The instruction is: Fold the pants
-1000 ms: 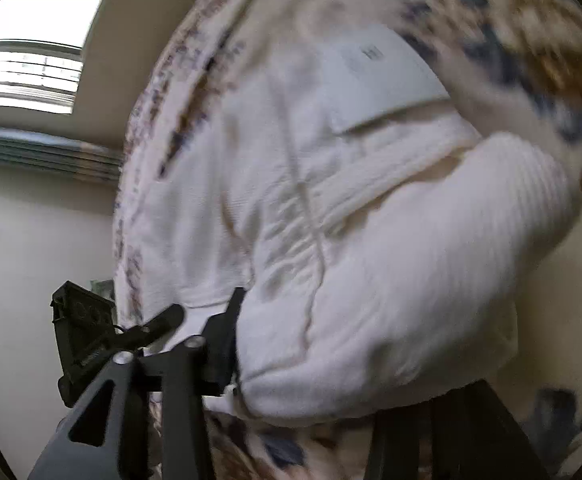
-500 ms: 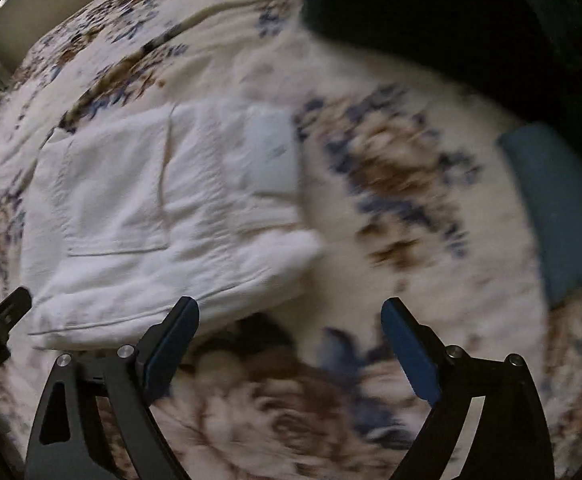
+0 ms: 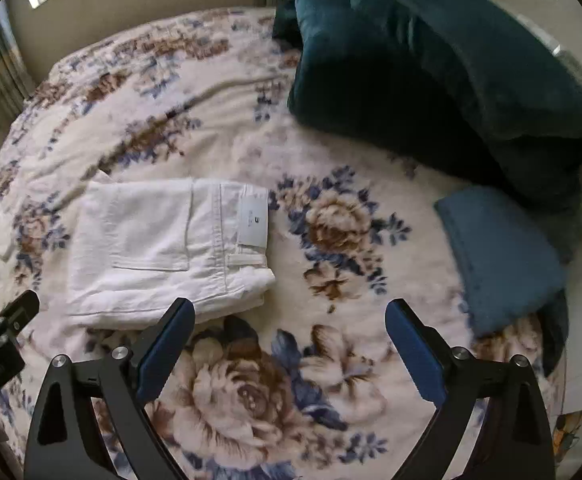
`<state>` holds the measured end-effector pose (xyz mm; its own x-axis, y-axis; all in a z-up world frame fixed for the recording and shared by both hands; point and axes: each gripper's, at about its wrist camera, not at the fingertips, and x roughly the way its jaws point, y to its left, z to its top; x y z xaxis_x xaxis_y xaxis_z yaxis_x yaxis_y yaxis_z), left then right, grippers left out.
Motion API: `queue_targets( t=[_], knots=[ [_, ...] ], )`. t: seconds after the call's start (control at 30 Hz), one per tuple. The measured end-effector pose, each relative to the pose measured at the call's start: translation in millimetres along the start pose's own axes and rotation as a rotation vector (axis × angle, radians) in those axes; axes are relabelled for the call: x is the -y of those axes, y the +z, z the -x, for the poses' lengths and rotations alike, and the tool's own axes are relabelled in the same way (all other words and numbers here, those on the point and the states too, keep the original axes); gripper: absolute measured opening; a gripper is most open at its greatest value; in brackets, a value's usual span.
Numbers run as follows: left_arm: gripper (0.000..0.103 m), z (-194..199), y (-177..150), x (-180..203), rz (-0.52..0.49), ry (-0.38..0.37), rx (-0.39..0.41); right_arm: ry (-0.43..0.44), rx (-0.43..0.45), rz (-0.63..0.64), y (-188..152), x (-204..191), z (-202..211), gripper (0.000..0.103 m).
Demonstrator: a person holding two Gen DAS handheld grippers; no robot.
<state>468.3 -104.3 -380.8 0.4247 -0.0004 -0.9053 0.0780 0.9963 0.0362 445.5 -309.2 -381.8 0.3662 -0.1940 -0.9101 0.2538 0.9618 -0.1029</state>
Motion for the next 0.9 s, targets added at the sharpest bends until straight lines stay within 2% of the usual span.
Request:
queue_targets(
  t=[0.2,0.23,0.47,0.6,0.77,0.9],
  knots=[
    [0.092,115,-21,1,-0.01,-0.006,0.077,0.023,0.095,0.0,-22,15,116,0.098],
    [0.092,129,-25,0,-0.013,-0.002,0.083,0.025,0.116,-0.003,-29,19,146,0.098],
    [0.092,271,-76,-7,-0.043,0.011,0.139,0.053,0.209,0.0,-75,36,309,0.098],
    [0.092,348,-101,-12,-0.028,-0.018,0.19,0.076,0.274,0.015,-105,45,397,0.098],
    [0.092,425,-122,-10,-0.02,-0.041,0.281,0.088,0.356,0.006,-138,61,489,0.098],
    [0.092,465,-133,-7,-0.024,-0.04,0.335,0.092,0.413,-0.003,-164,76,551,0.098]
  ],
)
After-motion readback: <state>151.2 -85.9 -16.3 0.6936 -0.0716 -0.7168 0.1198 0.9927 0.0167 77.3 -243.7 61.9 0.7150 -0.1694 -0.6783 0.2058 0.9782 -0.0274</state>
